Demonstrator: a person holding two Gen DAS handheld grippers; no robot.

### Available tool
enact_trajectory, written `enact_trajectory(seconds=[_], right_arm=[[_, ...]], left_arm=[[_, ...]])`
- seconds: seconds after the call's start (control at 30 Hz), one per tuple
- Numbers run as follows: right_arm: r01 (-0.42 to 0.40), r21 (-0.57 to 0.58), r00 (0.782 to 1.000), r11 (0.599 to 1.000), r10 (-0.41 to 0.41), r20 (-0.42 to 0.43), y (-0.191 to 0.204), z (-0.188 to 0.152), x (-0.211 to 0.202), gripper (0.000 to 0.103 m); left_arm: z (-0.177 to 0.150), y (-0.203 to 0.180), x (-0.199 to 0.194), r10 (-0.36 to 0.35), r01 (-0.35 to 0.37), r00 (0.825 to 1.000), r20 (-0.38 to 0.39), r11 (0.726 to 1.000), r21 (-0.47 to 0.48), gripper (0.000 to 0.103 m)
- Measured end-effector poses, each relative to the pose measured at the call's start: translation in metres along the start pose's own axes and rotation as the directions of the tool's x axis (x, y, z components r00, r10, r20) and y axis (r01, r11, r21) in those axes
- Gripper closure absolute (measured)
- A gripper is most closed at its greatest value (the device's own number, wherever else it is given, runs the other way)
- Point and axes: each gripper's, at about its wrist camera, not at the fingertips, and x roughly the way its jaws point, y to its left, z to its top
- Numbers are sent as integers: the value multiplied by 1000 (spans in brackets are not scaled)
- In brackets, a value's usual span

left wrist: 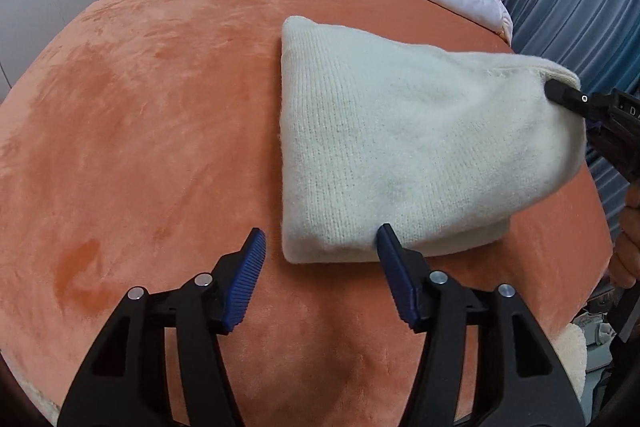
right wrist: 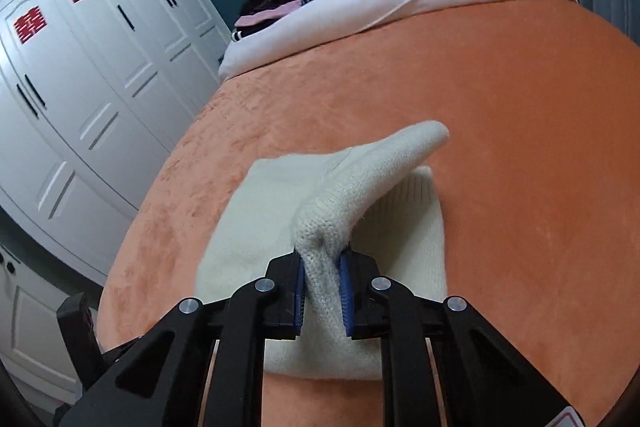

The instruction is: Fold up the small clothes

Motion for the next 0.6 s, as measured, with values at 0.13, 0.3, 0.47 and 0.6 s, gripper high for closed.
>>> enact_trajectory(seconds=[0.13,0.3,0.47,0.6], right_arm=[[185,30,962,982,-175,-209,-45,-32,70,88],[120,119,984,986,-103,-144,-43,-30,39,85],[215,54,975,975,-210,-77,-12,-53,2,82],[217,59,973,974,-211,-90,-3,-81,-7,83]], left_arm=[[-4,-3,11,20,-20,999,-30,1000,15,46],[-11,-8,0,73,-72,997,-5,995,66,46],[-19,5,-8,85,-86,996,-23,996,-11,48],[-17,0,-35,87,-87,994,68,996,-9,46]])
